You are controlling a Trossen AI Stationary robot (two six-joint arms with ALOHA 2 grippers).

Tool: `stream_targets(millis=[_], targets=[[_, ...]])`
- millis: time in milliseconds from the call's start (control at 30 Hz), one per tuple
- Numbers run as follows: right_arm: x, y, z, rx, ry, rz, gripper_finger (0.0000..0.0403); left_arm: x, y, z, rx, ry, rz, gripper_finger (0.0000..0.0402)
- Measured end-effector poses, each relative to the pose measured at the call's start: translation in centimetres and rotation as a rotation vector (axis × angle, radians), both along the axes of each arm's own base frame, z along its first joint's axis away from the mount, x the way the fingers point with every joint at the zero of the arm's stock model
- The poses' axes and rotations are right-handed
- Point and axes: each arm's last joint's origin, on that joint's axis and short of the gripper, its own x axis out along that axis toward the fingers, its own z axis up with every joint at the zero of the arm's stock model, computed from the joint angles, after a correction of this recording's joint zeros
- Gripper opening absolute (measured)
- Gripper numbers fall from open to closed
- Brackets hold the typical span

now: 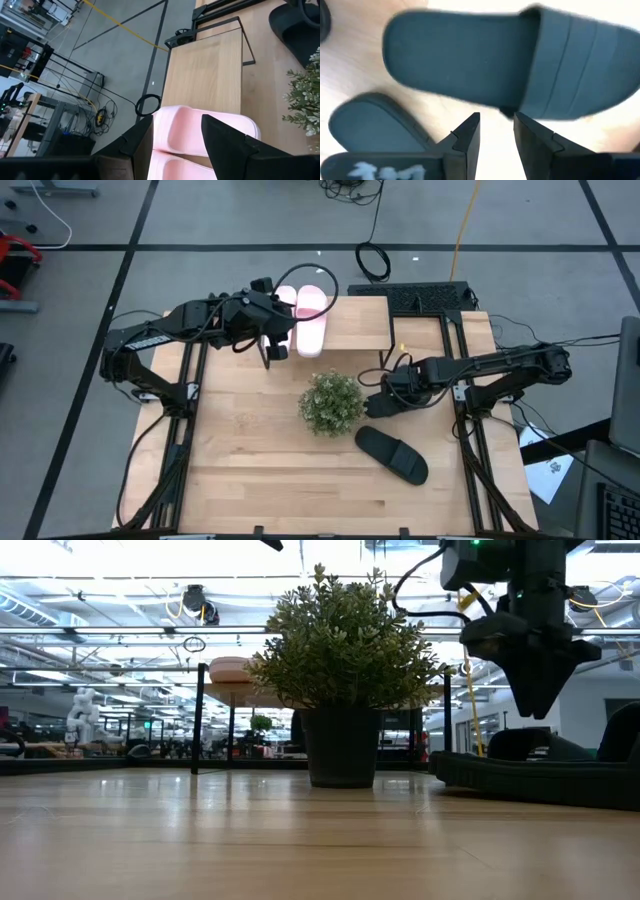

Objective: Pick and place slides into the shelf
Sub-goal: Put the top black slipper on the shelf

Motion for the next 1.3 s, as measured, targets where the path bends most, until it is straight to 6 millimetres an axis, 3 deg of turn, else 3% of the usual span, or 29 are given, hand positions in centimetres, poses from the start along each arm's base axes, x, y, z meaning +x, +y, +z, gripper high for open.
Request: stream_targets(millis=[833, 1300], targets=[[-0.3, -1.4, 0.0, -0.029, 0.033, 0.009, 0.0107, 0.0, 0.0, 0.0, -0.001, 0.000, 0.000, 0.0175], [-0.6, -1.6, -1.8, -0.030, 0.020, -0.034, 0.0107, 0.0, 0.0, 0.0, 0.018, 0.015, -0.015, 0.0175]])
